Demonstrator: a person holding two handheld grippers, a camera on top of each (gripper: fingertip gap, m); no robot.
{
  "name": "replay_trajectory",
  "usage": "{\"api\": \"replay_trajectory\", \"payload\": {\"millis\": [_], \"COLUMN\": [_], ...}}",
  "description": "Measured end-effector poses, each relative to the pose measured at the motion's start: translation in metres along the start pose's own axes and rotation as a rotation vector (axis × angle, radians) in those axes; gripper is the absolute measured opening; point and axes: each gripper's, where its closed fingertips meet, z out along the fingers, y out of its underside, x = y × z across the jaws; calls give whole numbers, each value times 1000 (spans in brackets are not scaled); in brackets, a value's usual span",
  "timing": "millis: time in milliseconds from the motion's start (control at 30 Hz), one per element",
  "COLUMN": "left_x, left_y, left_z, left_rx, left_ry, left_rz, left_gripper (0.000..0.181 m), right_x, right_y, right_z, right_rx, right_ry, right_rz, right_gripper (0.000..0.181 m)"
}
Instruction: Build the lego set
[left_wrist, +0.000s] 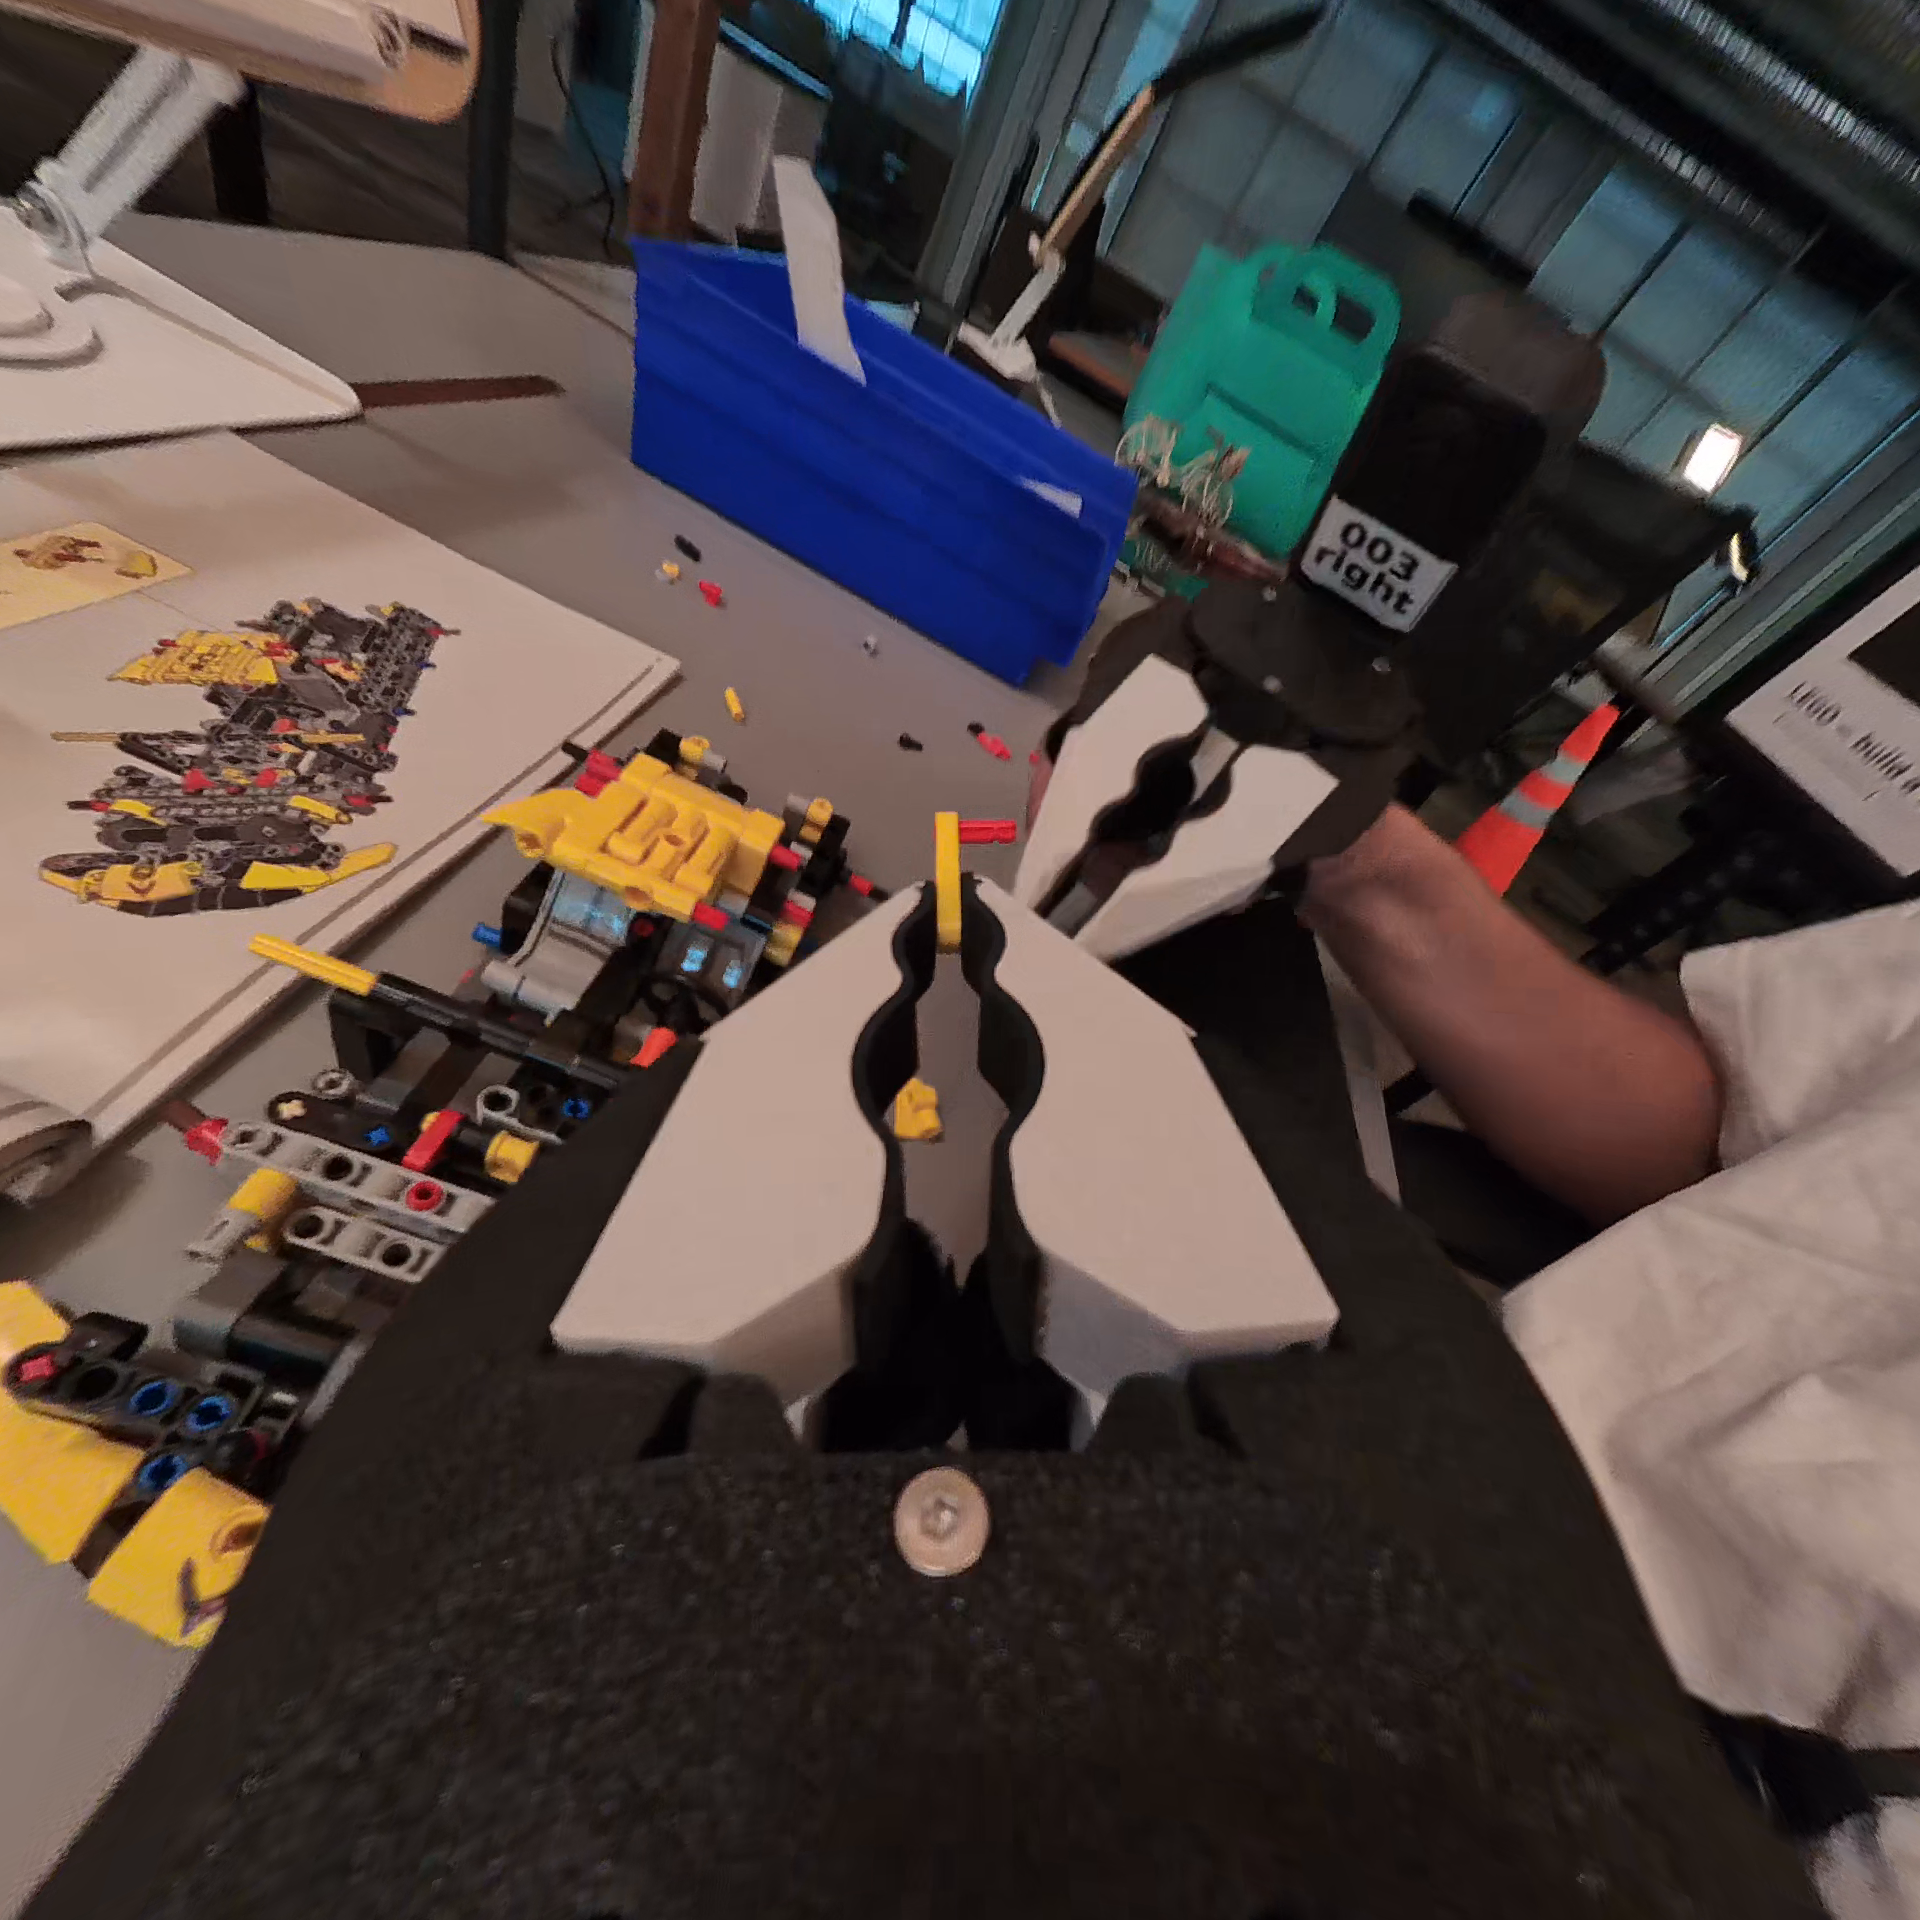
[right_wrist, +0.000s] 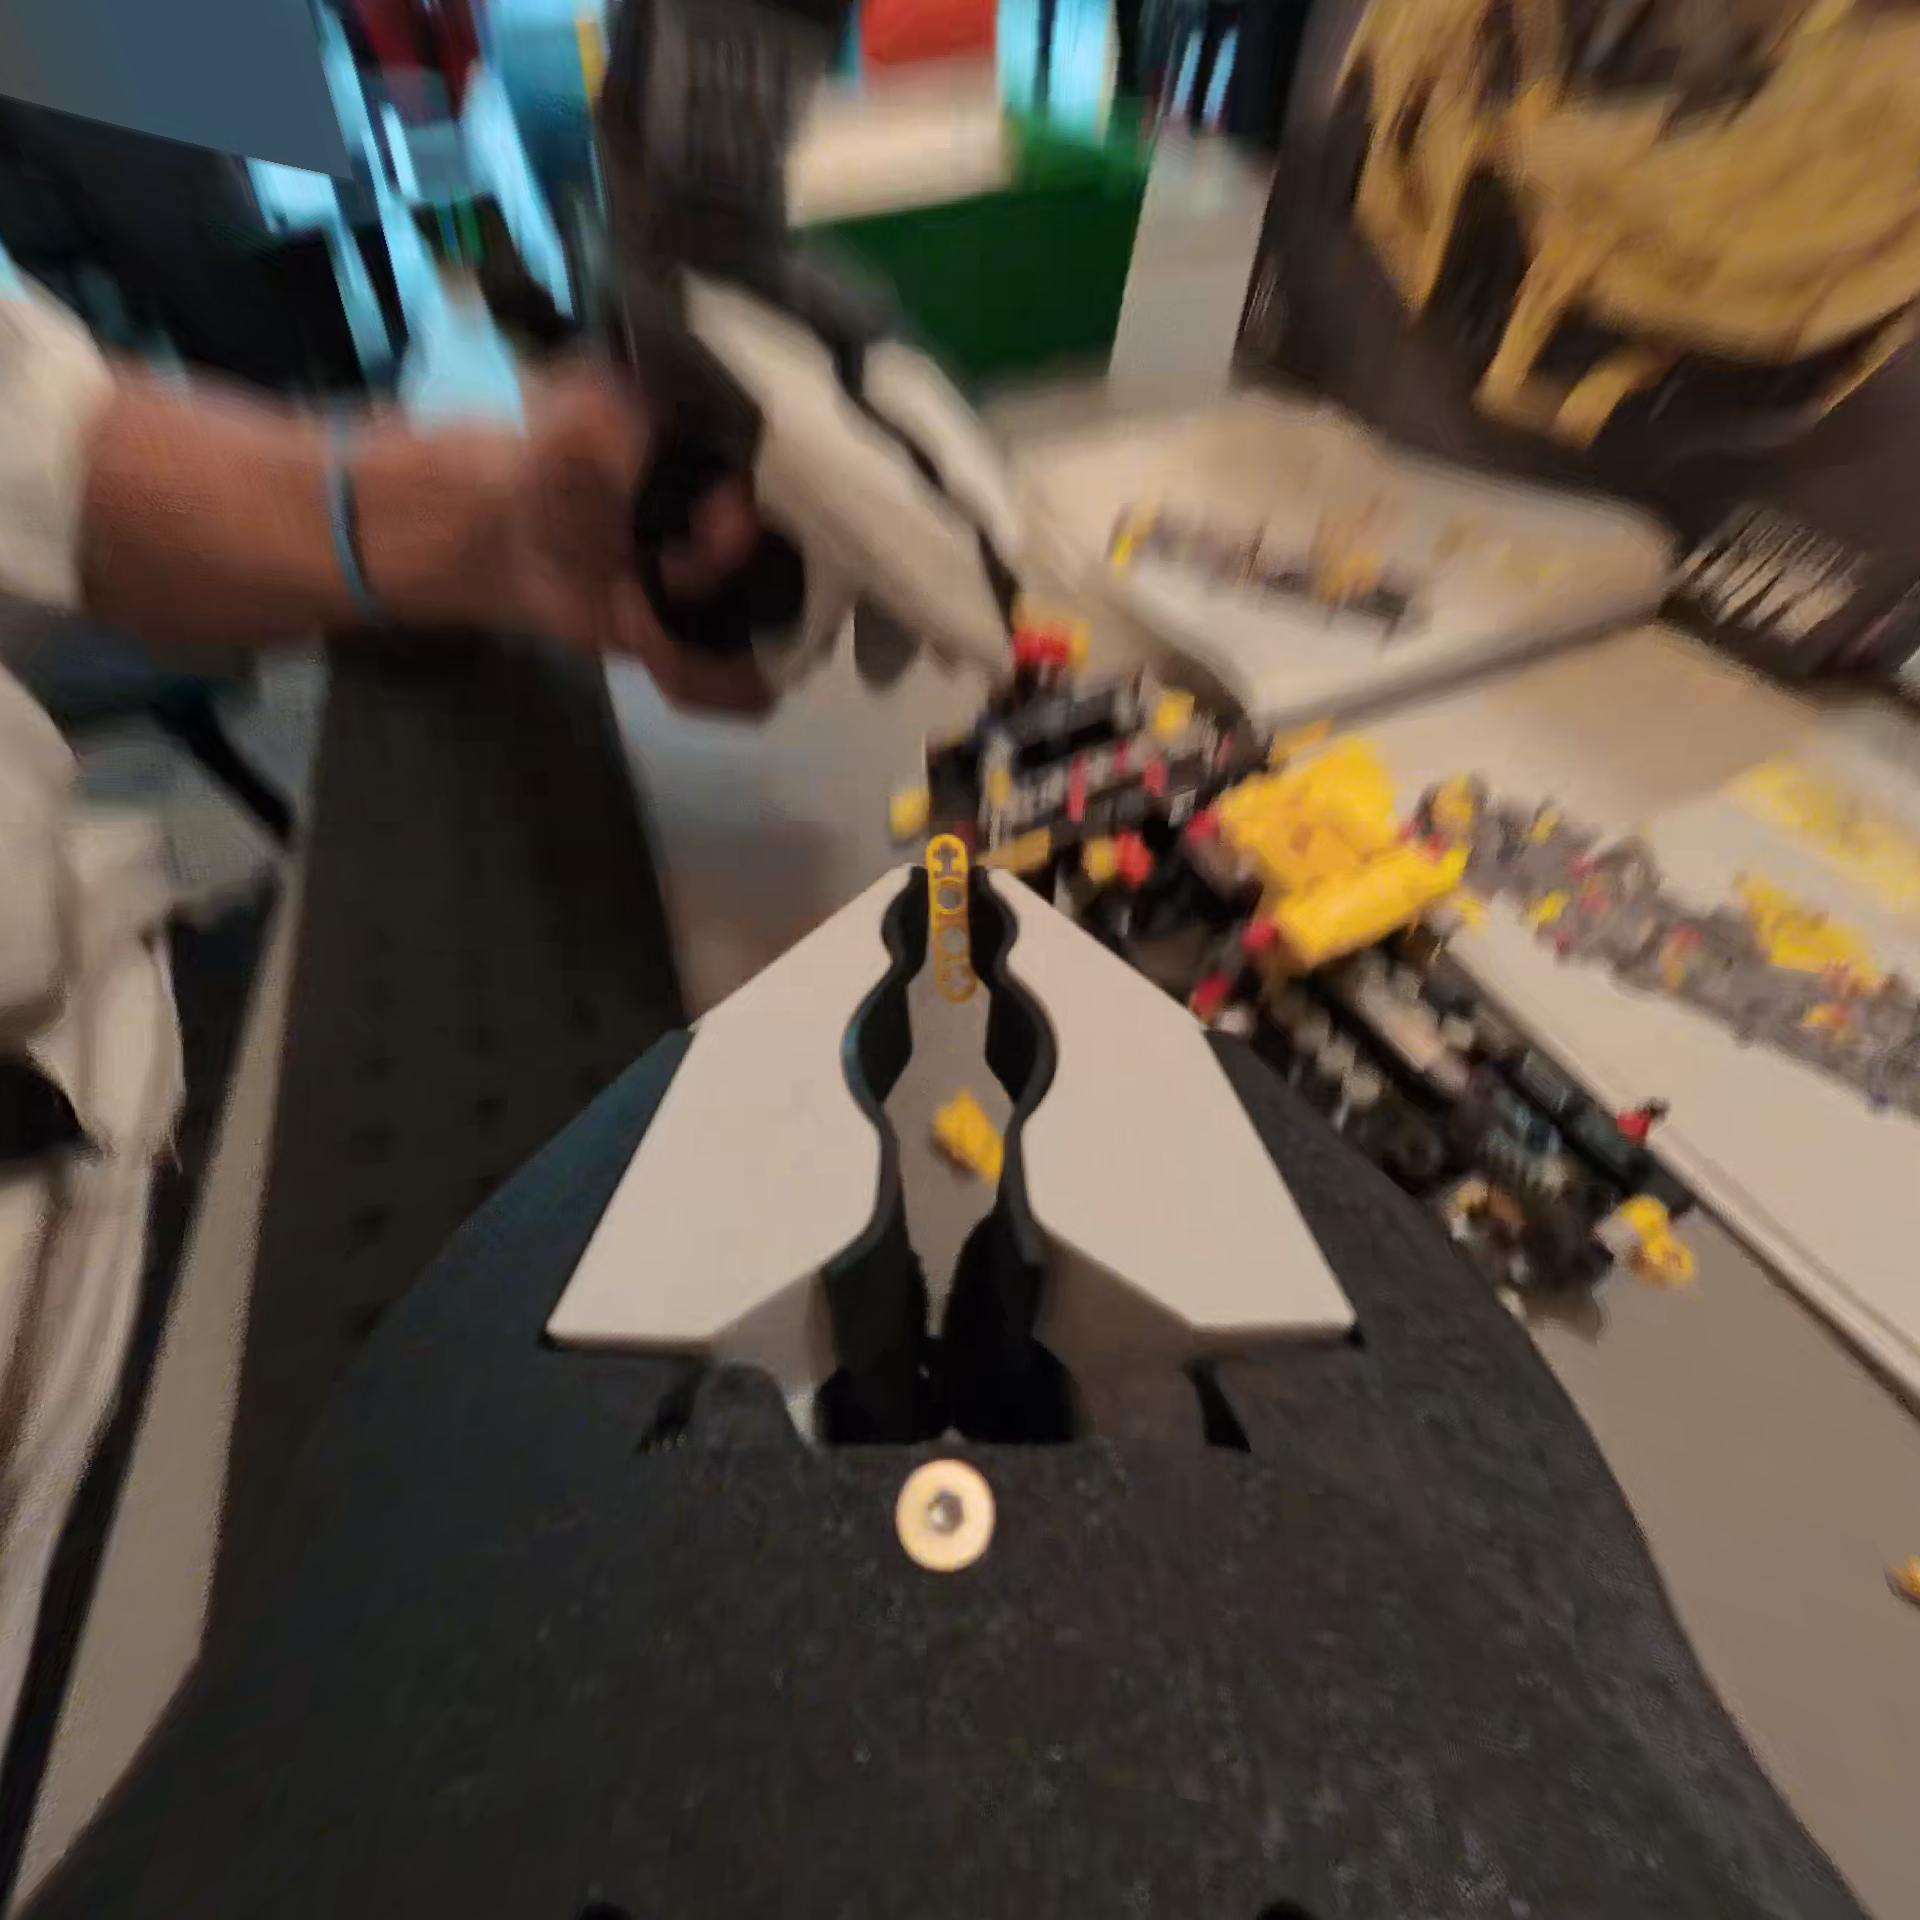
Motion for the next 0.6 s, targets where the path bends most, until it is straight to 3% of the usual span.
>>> {"api": "replay_trajectory", "payload": {"millis": [100,233,367,600], "left_x": [-7,-16,-17,-14], "left_y": [-13,-28,-33,-29], "left_z": [-6,-14,-17,-13], "left_rx": [78,162,182,162], "left_ry": [-69,-251,-366,-401], "left_rz": [54,237,386,459], "left_gripper": [4,3,4,4], "right_x": [13,32,28,28], "right_y": [-56,-63,-59,-56], "right_z": [-9,1,16,21], "right_rx": [372,620,683,691], "right_ry": [54,46,-64,-77], "right_rz": [176,597,836,879], "right_gripper": [7,6,6,6]}}
